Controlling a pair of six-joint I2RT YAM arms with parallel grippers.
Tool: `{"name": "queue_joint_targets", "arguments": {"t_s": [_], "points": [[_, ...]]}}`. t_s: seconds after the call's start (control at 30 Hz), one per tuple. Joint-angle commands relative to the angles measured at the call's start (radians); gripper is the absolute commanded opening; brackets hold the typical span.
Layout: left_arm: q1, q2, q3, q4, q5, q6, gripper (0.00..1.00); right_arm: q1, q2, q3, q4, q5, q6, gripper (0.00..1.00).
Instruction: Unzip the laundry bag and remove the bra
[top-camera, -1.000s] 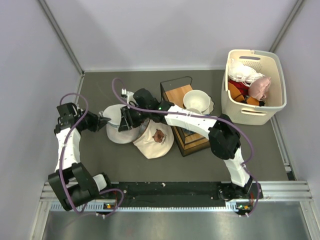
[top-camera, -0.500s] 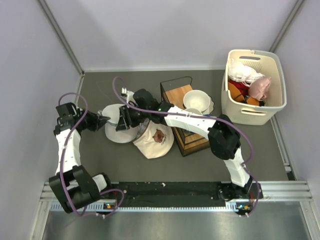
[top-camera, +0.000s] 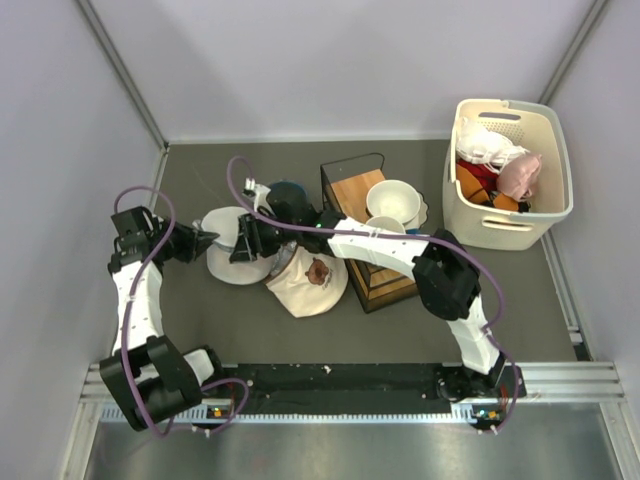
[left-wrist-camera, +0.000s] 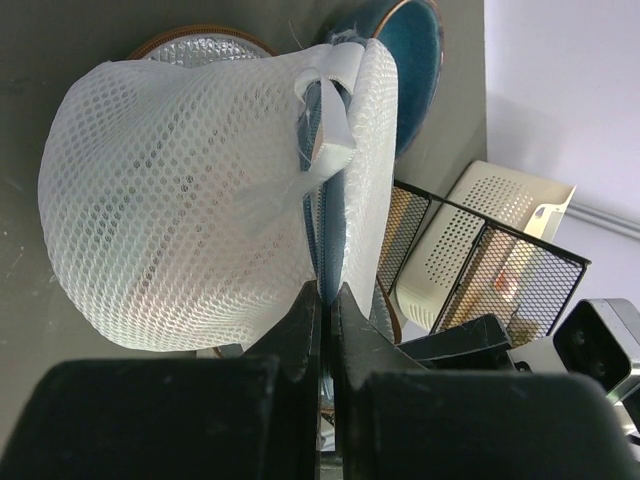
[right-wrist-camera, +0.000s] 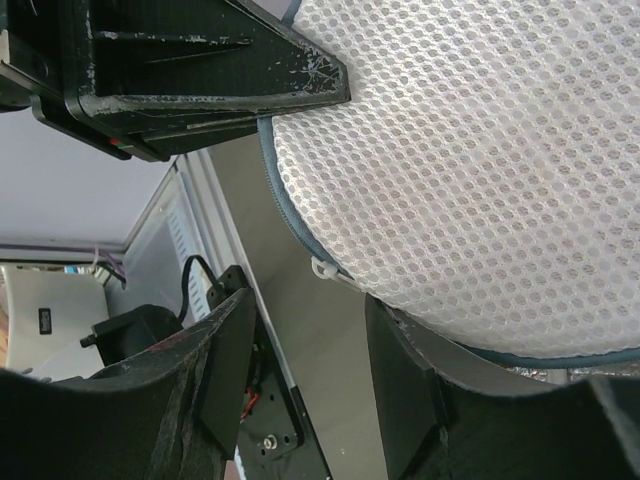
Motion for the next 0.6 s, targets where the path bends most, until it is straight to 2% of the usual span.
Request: {"name": "queue_joint_targets", "arguments": {"t_s": [0.0,0.57], "points": [[-0.004,-0.034,-0.015,0.04,0.031,-0.017,0.0,0.014,-0.047,-0.014,0.085,0.045,0.018,0.48],[-0.004,-0.044,-0.015,0.043,0.048,-0.016,0.0,0.015,-0.096,-0.094,0.209,0.05,0.026,0.4]]}}
